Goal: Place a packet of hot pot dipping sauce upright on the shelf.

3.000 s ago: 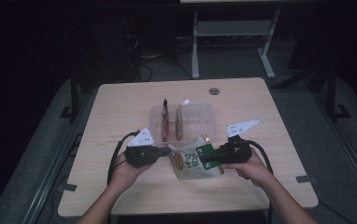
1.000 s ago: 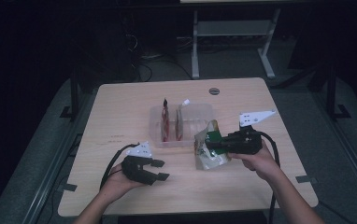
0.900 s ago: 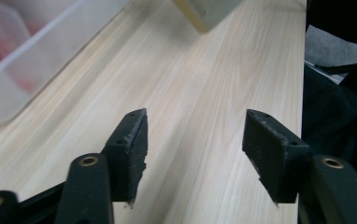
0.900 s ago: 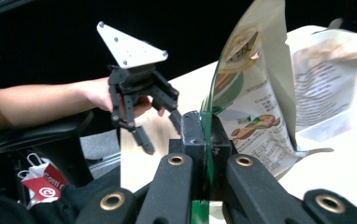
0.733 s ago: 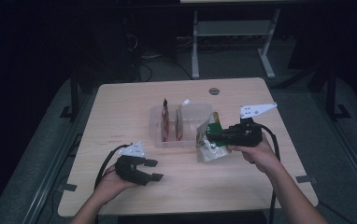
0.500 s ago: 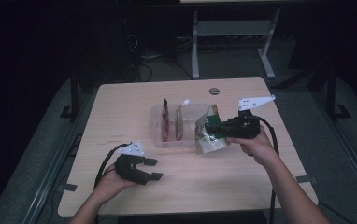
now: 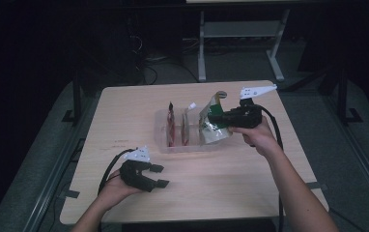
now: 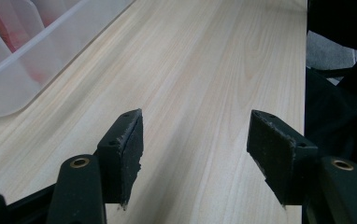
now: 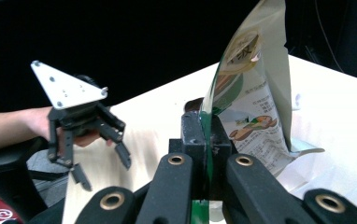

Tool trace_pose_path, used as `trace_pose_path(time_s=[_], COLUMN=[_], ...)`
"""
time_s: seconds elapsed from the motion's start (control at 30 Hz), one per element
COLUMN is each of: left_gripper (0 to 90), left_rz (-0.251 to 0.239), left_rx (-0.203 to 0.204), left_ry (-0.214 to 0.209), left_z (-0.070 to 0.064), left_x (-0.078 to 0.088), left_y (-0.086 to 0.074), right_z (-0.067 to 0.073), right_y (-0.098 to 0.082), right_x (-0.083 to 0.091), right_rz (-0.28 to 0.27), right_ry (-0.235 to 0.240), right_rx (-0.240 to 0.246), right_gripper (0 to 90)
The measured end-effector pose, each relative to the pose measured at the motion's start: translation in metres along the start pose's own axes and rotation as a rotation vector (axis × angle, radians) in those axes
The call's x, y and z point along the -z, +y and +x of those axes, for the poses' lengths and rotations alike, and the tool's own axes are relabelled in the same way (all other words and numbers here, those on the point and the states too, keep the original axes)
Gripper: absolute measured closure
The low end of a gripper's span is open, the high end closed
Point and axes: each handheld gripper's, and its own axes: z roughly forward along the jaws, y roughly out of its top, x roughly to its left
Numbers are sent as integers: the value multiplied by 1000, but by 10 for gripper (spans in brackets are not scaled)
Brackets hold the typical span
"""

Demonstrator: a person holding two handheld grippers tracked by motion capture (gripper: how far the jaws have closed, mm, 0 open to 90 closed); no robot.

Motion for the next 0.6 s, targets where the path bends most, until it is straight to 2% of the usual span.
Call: trace_pose_path(time_s=[0.33,0.6], left_gripper=[360,358], left_rz=[3,7], left_rx=[5,-1], left_ry=[-1,0], left_z=[-1,-1], left_x=[-1,-2], left_y=[0,0], right_z=[-15,-24], right_y=[-3,-10], right_x=[-11,-23], right_rz=[6,32], right_ry=[-23,-37], right_rx=[-32,-58], right_gripper=[900,900])
